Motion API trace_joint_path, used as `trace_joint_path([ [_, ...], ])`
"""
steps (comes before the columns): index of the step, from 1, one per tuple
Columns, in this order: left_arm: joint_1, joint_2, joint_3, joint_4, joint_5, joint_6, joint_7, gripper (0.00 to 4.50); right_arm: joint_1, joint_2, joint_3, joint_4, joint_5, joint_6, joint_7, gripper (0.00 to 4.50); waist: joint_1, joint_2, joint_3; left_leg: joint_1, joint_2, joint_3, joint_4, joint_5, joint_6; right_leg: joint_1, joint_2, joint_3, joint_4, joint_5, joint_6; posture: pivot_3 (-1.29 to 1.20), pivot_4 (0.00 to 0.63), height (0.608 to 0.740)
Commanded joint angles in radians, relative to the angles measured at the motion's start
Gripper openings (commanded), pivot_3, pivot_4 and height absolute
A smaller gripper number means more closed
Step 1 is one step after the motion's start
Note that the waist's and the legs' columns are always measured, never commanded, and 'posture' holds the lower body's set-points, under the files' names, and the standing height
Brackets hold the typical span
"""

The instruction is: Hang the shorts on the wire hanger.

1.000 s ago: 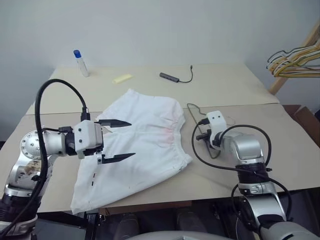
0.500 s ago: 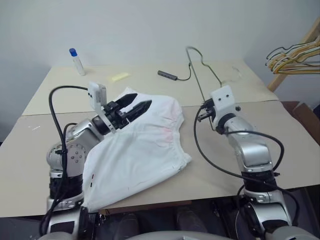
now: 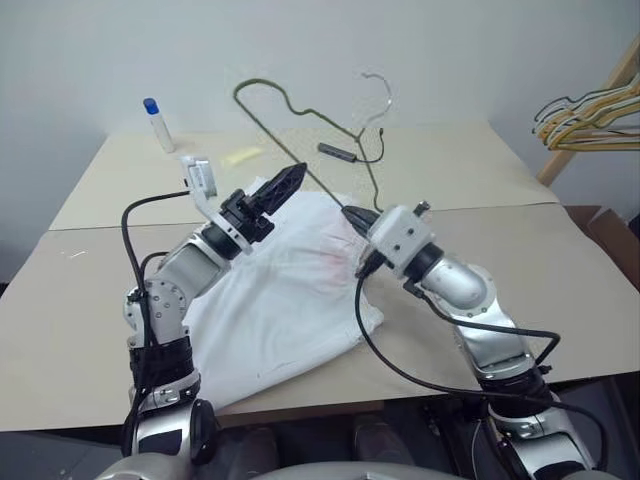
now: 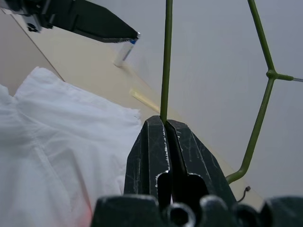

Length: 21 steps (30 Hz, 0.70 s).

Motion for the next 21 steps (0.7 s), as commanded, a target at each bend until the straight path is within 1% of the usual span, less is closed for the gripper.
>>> trace_joint_path([
  [1,-0.03,-0.006,-0.026,-0.056,0.001,-0.028,0.005,4.5,-0.003,0.0,0.021,-0.036,-0.051,-0.055,0.001,0.01,0.001,0.0,0.0,0.0,0.0,0.0,0.0,0.0,0.0,0.0,0.0,0.0,0.0,0.0,0.0,-0.07,0.0,0.74],
  [3,-0.025,-0.013,-0.029,-0.06,0.0,-0.044,0.007,4.5,0.001,0.007,0.025,-0.031,-0.065,-0.065,-0.003,0.01,0.001,0.0,0.0,0.0,0.0,0.0,0.0,0.0,0.0,0.0,0.0,0.0,0.0,0.0,0.0,-0.07,0.0,0.74],
  [6,-0.026,-0.027,-0.019,-0.062,-0.005,-0.062,0.043,3.92,0.004,0.014,0.026,-0.02,-0.082,-0.077,-0.009,0.0,0.001,0.0,0.0,0.0,0.0,0.0,0.0,0.0,0.0,0.0,0.0,0.0,0.0,0.0,0.0,-0.07,0.0,0.74],
  [12,-0.032,-0.044,0.003,-0.041,-0.041,-0.078,0.097,2.06,0.002,0.035,0.024,0.008,-0.117,-0.087,-0.028,0.0,0.002,0.0,0.0,0.0,0.0,0.0,0.0,0.0,0.0,0.0,0.0,0.0,0.0,0.0,0.0,-0.05,0.0,0.74],
  [14,-0.033,-0.041,0.004,-0.037,-0.043,-0.075,0.102,1.28,0.003,0.043,0.027,0.014,-0.124,-0.092,-0.029,0.0,0.004,0.0,0.0,0.0,0.0,0.0,0.0,0.0,0.0,0.0,0.0,0.0,0.0,0.0,0.0,-0.04,0.0,0.74],
  [16,-0.033,-0.042,0.008,-0.035,-0.049,-0.075,0.114,0.78,0.001,0.051,0.03,0.019,-0.129,-0.098,-0.029,0.0,0.008,0.0,0.0,0.0,0.0,0.0,0.0,0.0,0.0,0.0,0.0,0.0,0.0,0.0,0.0,-0.03,0.0,0.74],
  [18,-0.03,-0.04,0.009,-0.036,-0.048,-0.08,0.113,0.12,-0.003,0.059,0.031,0.026,-0.134,-0.102,-0.03,0.0,0.013,0.0,0.0,0.0,0.0,0.0,0.0,0.0,0.0,0.0,0.0,0.0,0.0,0.0,0.0,-0.03,0.0,0.74],
  [19,-0.028,-0.041,0.009,-0.039,-0.049,-0.082,0.116,0.05,-0.005,0.062,0.03,0.029,-0.137,-0.106,-0.03,0.0,0.017,0.0,0.0,0.0,0.0,0.0,0.0,0.0,0.0,0.0,0.0,0.0,0.0,0.0,0.0,-0.02,0.0,0.74],
  [21,-0.024,-0.042,0.011,-0.043,-0.052,-0.085,0.116,0.05,-0.009,0.066,0.028,0.036,-0.144,-0.114,-0.028,0.0,0.025,0.0,0.0,0.0,0.0,0.0,0.0,0.0,0.0,0.0,0.0,0.0,0.0,0.0,0.0,-0.02,0.0,0.74],
])
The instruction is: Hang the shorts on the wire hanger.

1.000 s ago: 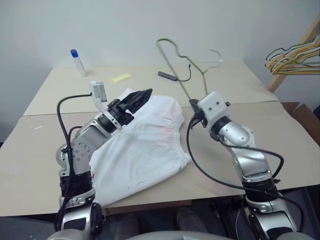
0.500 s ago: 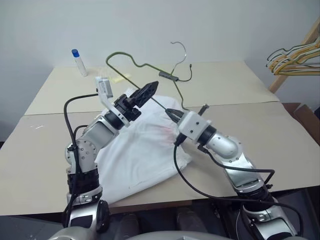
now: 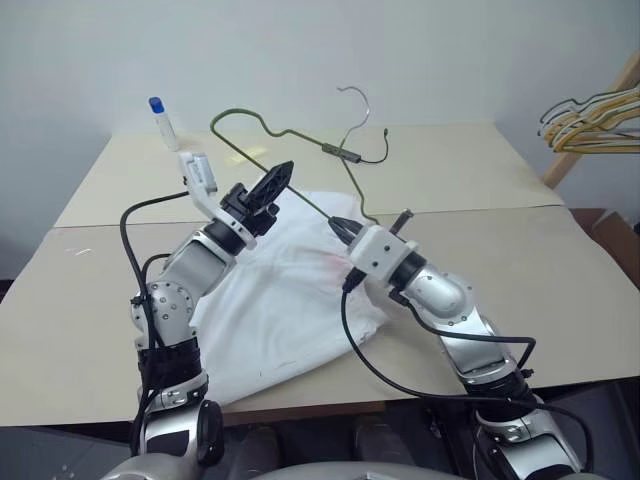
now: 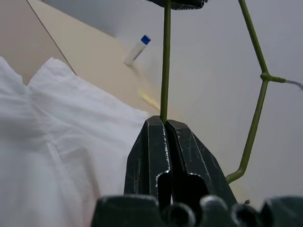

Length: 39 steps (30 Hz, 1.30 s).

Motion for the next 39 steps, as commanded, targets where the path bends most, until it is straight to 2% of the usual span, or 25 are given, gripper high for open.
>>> trace_joint_path([
  [1,-0.019,0.0,0.007,-0.027,-0.019,-0.033,-0.013,0.05,-0.027,0.009,-0.015,-0.01,-0.011,-0.045,-0.018,0.0,0.005,0.0,0.0,0.0,0.0,0.0,0.0,0.0,0.0,0.0,0.0,0.0,0.0,0.0,0.0,-0.01,0.0,0.74],
  [9,0.002,0.002,-0.012,-0.076,-0.002,-0.06,-0.025,0.05,-0.026,0.007,-0.013,-0.01,-0.027,-0.061,-0.011,0.0,0.034,0.0,0.0,0.0,0.0,0.001,0.0,0.0,0.0,0.0,0.0,0.0,0.0,0.0,0.0,-0.01,0.0,0.74],
  [12,0.001,0.001,-0.009,-0.066,0.001,-0.07,-0.019,0.0,-0.028,0.004,-0.014,-0.01,-0.031,-0.058,-0.007,0.68,0.039,0.0,0.0,0.0,0.0,0.001,0.0,0.0,-0.001,0.0,0.0,0.0,0.0,0.0,0.0,-0.02,0.0,0.74],
  [23,0.007,0.015,-0.019,-0.058,0.028,-0.105,-0.06,0.0,-0.036,-0.02,-0.035,-0.013,-0.018,-0.058,0.027,4.49,0.033,0.0,0.0,0.0,0.0,0.001,0.0,0.0,-0.001,0.0,0.0,0.0,-0.001,0.0,0.0,-0.06,0.0,0.74],
  [26,0.004,0.027,-0.016,-0.046,0.036,-0.107,-0.072,0.0,-0.023,-0.015,-0.044,-0.043,0.0,-0.036,0.037,4.49,0.028,0.0,0.0,0.0,0.0,0.001,0.0,0.0,-0.001,0.0,0.0,0.0,-0.001,0.0,0.0,-0.06,0.0,0.74],
  [29,0.002,0.081,-0.028,-0.036,0.087,-0.116,-0.132,0.0,-0.012,0.002,-0.121,-0.13,0.19,0.038,0.104,4.49,0.027,0.0,0.0,0.0,0.0,0.001,0.0,0.0,-0.001,0.0,0.0,0.0,-0.001,0.0,0.0,-0.06,0.0,0.74],
  [31,0.0,0.127,-0.03,-0.026,0.113,-0.119,-0.183,0.0,-0.01,-0.025,-0.191,-0.185,0.331,0.108,0.173,4.49,0.027,0.0,0.0,0.0,0.0,0.001,0.0,0.0,-0.001,0.0,0.0,0.0,-0.001,0.0,0.0,-0.07,0.0,0.74],
  [35,-0.019,0.248,-0.002,0.003,0.113,-0.125,-0.359,0.0,-0.056,-0.217,-0.405,-0.206,0.802,0.545,0.368,4.49,0.028,0.0,0.001,0.0,0.0,0.0,0.0,0.0,-0.001,0.001,0.0,-0.001,-0.002,0.0,0.0,-0.07,0.0,0.74],
  [39,-0.032,0.353,0.026,0.031,0.081,-0.141,-0.611,0.0,-0.096,-0.446,-0.41,-0.067,0.932,0.746,0.582,4.49,0.025,0.001,0.002,0.0,0.001,0.001,-0.001,0.0,-0.001,0.001,0.001,-0.002,-0.003,-0.001,-0.001,-0.08,0.0,0.74],
])
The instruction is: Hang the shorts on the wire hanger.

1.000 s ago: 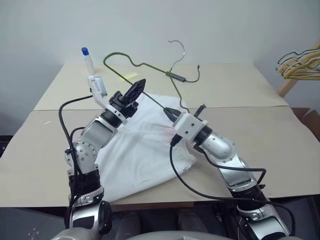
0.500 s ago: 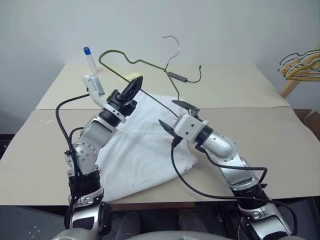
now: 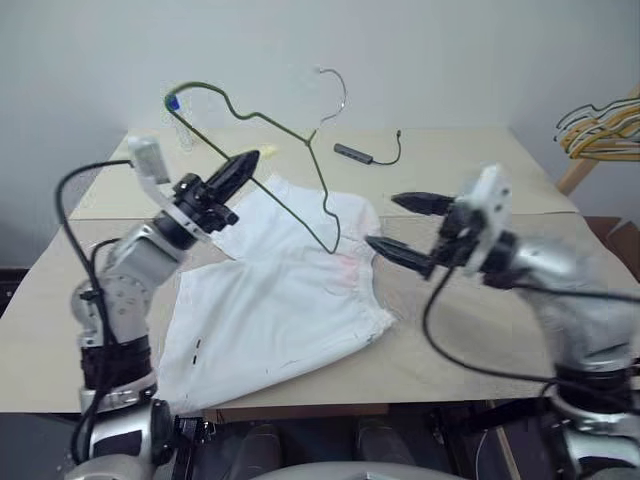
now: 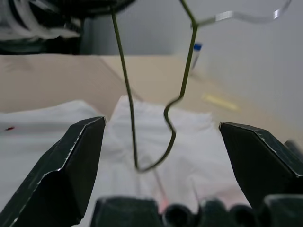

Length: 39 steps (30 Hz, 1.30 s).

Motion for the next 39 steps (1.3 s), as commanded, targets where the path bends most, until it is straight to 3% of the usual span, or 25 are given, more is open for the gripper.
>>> trace_joint_path([
  [1,-0.047,0.059,0.026,0.011,-0.031,-0.034,-0.21,0.0,-0.039,-0.108,0.0,0.089,0.12,0.128,0.184,4.49,-0.001,0.0,0.0,0.0,0.0,0.0,0.0,0.0,0.0,0.0,0.0,0.0,0.0,0.0,0.0,-0.08,0.0,0.74],
  [7,-0.079,0.099,0.038,0.055,-0.06,-0.034,-0.41,0.0,-0.157,-0.11,0.086,0.263,0.132,0.153,0.329,4.49,-0.025,0.0,0.001,0.0,0.001,0.002,0.0,0.0,0.0,0.0,0.001,0.001,-0.001,-0.001,0.001,-0.08,0.0,0.74],
  [12,-0.102,0.087,0.065,0.075,-0.147,-0.005,-0.486,0.0,-0.261,-0.013,0.149,0.38,0.133,0.185,0.369,4.49,-0.037,0.0,0.001,-0.001,0.001,0.001,0.0,0.0,0.0,-0.001,0.001,0.001,-0.001,0.0,0.001,-0.08,0.0,0.74],
  [28,-0.096,0.059,0.037,0.078,-0.086,-0.03,-0.494,0.0,-0.337,0.09,0.234,0.324,0.087,0.182,0.322,4.49,-0.044,0.001,0.002,-0.004,0.001,-0.001,0.001,0.0,0.0,-0.003,0.0,-0.001,0.0,0.0,0.002,-0.09,0.0,0.74],
  [31,-0.094,0.051,0.035,0.08,-0.074,-0.036,-0.494,0.0,-0.343,0.1,0.232,0.322,0.089,0.196,0.298,3.91,-0.049,0.001,0.002,-0.004,0.001,-0.001,0.001,0.0,0.0,-0.003,0.0,-0.001,0.0,0.0,0.002,-0.1,0.0,0.74],
  [39,-0.089,0.038,0.031,0.079,-0.061,-0.039,-0.497,0.0,-0.341,0.11,0.258,0.31,0.06,0.19,0.28,1.13,-0.051,0.001,0.002,-0.004,0.001,-0.001,0.001,0.0,0.0,-0.003,0.0,-0.001,0.001,0.0,0.002,-0.1,0.0,0.74],
])
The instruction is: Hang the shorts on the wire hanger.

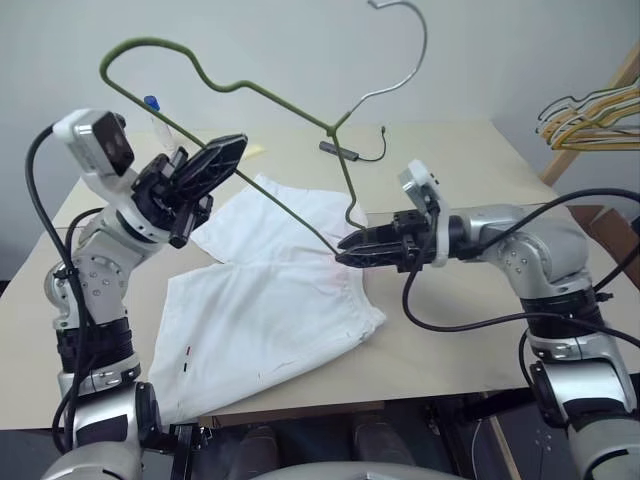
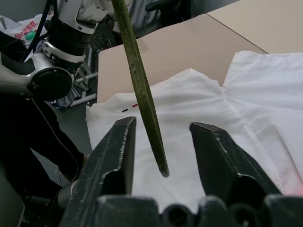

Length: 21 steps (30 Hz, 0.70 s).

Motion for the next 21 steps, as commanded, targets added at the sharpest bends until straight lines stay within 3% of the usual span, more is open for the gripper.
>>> trace_joint_path([
  [1,-0.008,-0.004,0.004,-0.012,0.004,-0.024,-0.007,0.0,-0.018,-0.003,0.006,-0.037,-0.012,-0.011,0.002,0.85,0.0,0.0,0.0,0.0,0.0,0.0,0.0,0.0,0.0,0.0,0.0,0.0,0.0,0.0,0.0,-0.1,0.0,0.74],
  [3,-0.006,-0.007,0.005,-0.012,0.007,-0.027,-0.01,0.0,-0.014,-0.001,0.011,-0.042,-0.018,-0.02,0.005,0.12,0.0,0.0,0.0,0.0,0.0,0.0,0.0,0.0,0.0,0.0,0.0,0.0,0.0,0.0,0.0,-0.09,0.0,0.74],
  [9,0.012,-0.027,-0.002,-0.027,0.059,-0.095,-0.007,0.0,-0.017,0.009,0.008,-0.041,-0.028,-0.027,-0.001,0.05,0.0,0.0,0.0,0.0,0.0,0.0,0.0,0.0,0.0,0.0,0.0,0.0,0.0,0.0,0.0,-0.09,0.0,0.74],
  [14,0.032,-0.023,-0.031,-0.021,0.105,-0.109,-0.003,1.37,-0.016,0.019,-0.043,-0.034,-0.008,-0.015,-0.021,0.0,0.0,0.0,0.0,0.0,0.0,0.0,0.0,0.0,0.0,0.0,0.0,0.0,0.0,0.0,0.0,-0.09,0.0,0.74],
  [21,0.102,0.101,-0.186,0.101,0.449,-0.23,0.004,3.55,0.03,0.009,-0.212,-0.058,0.118,0.115,-0.121,0.0,-0.002,0.0,0.0,0.0,0.0,0.0,0.0,0.0,0.0,0.0,0.0,0.0,0.0,0.0,0.0,-0.12,0.0,0.74],
])
